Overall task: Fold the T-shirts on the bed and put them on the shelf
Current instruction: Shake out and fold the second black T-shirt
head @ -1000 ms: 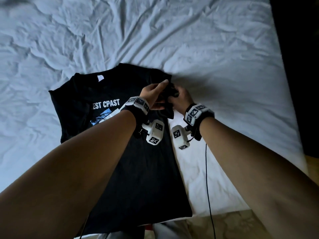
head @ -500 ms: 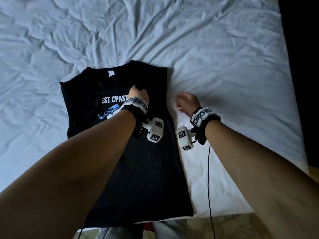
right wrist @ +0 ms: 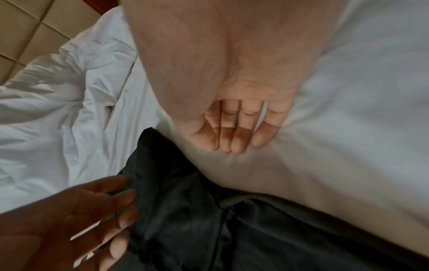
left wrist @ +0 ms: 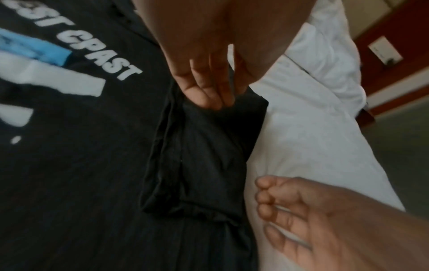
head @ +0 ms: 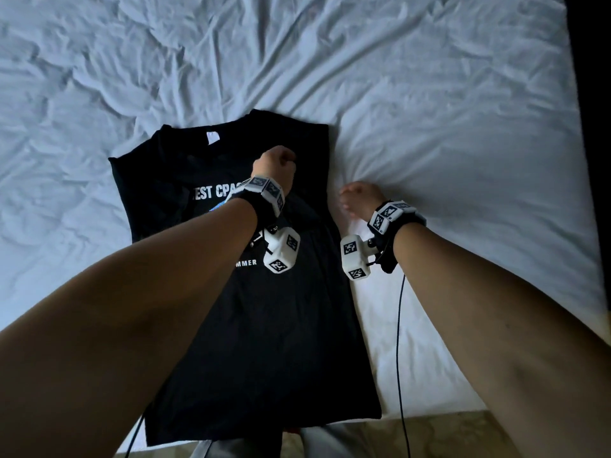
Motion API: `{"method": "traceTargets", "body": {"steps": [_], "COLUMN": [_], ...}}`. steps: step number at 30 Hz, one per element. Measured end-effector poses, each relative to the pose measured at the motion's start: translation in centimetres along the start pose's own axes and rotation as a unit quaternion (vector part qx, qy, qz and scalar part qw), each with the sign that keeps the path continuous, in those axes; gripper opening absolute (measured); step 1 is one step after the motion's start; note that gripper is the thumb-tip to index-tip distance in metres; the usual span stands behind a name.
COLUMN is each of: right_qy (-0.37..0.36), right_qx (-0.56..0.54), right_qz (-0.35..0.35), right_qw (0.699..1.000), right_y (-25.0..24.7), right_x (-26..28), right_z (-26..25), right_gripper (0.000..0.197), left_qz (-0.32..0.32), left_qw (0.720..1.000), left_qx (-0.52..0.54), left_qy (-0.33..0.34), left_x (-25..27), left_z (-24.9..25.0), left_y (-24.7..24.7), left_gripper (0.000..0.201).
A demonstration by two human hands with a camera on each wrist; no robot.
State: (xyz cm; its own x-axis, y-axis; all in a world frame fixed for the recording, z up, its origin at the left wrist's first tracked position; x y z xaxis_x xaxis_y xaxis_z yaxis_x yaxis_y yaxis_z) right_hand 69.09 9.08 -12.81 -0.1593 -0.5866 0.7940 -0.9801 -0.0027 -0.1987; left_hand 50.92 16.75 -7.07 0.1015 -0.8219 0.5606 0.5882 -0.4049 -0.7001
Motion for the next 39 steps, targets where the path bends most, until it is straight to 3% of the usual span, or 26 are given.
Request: {"method": "traceTargets", "body": {"steps": [4,9,12,15,17,20,24,28,31,34,39], "right_qy": [0.028,0.092,0.082,0.041,0.013,0.001,-0.001,0.024,0.018,0.016,0.009], "right_qx": [-0.058,-0.081,-0.038,0.051,0.123,0.153,0.171,0.156,0.145,0.125,0.114], "right_qz": [-0.019,-0.091,-0.097,-0.094,-0.081,-0.063,-0.050,-0.089,-0.093,-0.093,-0.097], "right_qw": [0.998,0.988,0.991,0.993,0.989,0.986,0.984,0.983,0.985,0.988,0.989], "right_y": [-0.3,0.0,0.6,1.1,1.3,1.7,2.4,4.2,6.0,7.8,11.5], "right_x": [-0.5,-0.5,-0.8,-0.8,-0.6,-0.1,2.0,4.3,6.1,7.7,9.2], "right_z": [-0.2,-0.3,-0.3,-0.5,-1.1,-1.8,-3.5,-4.9,-6.1,-6.9,-7.5], "right_gripper": [0.019,0.004,0.008,0.020,0.029,0.023,0.022,0.017,0.014,0.025,0.024], "left_qz": [-0.075,-0.151,-0.154,-0.157,-0.147,-0.128,-0.116,-0.065,-0.086,-0.109,-0.101], "left_qw": [0.988,0.908,0.870,0.851,0.857,0.877,0.940,0.993,0.996,0.984,0.984], "left_qx": [-0.095,-0.306,-0.386,-0.420,-0.416,-0.390,-0.256,-0.082,0.006,0.122,0.126], "left_qy": [0.100,0.242,0.267,0.273,0.268,0.249,0.196,0.060,-0.015,-0.072,-0.073], "left_x": [-1.0,-1.8,-2.4,-2.2,-2.2,-2.1,-2.0,-1.2,-1.5,-1.7,-2.1], "left_z": [2.3,5.4,6.2,6.6,6.6,6.6,5.7,3.8,0.8,-1.5,-5.0], "left_y": [1.4,2.0,2.6,3.7,4.3,4.4,3.1,-0.3,-2.2,-3.9,-6.7], "left_gripper": [0.033,0.041,0.035,0.029,0.029,0.027,0.041,0.063,0.033,0.005,0.027]}}
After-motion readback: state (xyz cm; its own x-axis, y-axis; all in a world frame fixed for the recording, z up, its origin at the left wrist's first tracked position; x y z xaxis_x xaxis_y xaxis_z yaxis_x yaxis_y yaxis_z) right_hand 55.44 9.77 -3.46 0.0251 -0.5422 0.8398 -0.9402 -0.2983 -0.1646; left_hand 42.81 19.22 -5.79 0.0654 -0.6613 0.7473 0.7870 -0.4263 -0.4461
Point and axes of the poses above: each hand's wrist, its own x-axis away from the middle knuckle, its own y-axis out of the palm, z = x × y, the point moved 3 cm from there along -x, towards the middle knuckle, and after that the axes turned 6 degrees about -x, right-handed, at the moved point
